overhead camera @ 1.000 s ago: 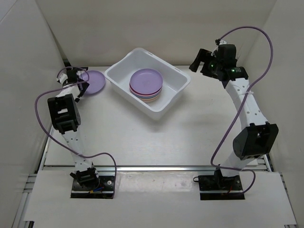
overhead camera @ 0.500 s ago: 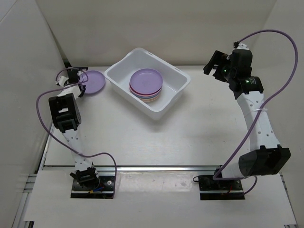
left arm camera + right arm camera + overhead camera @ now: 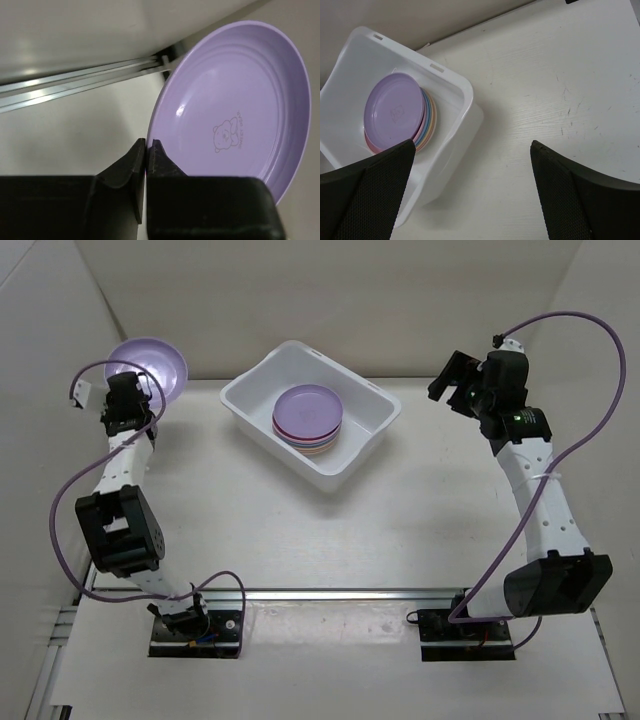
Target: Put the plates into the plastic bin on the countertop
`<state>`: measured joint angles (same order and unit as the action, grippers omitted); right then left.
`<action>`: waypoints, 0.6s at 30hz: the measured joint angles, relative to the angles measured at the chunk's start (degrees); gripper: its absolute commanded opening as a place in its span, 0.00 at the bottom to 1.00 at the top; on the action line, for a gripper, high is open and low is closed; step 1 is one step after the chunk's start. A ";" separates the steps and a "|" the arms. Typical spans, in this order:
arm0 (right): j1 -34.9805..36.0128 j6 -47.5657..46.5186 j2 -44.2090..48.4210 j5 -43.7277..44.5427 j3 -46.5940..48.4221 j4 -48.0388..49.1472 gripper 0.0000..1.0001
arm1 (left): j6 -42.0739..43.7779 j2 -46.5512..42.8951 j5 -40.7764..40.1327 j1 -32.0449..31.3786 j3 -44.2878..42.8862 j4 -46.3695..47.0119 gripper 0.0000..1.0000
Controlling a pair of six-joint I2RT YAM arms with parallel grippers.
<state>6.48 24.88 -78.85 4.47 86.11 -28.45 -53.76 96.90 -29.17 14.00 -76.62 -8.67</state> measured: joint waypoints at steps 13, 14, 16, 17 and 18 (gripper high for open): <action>-0.11 0.15 -0.07 0.13 -1.73 0.33 0.99 | 22.84 15.45 34.23 -10.19 -24.65 3.52 0.10; -0.15 0.15 -0.02 0.15 -1.95 0.35 0.99 | 24.48 16.79 35.23 -12.07 -25.88 2.19 0.10; -0.22 0.13 0.15 0.33 -2.64 0.22 0.99 | 27.89 19.39 36.39 -16.39 -28.17 -0.63 0.10; -0.35 0.13 0.17 0.37 -2.93 0.17 0.99 | 29.24 20.90 36.63 -18.51 -29.73 -2.73 0.10; -0.46 0.11 0.24 0.46 -3.21 0.13 0.99 | 30.67 22.45 36.72 -20.50 -31.39 -4.59 0.10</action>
<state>6.02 24.99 -78.61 4.93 82.89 -28.32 -23.09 119.35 7.55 -6.50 -108.01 -13.26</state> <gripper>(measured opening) 0.989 0.154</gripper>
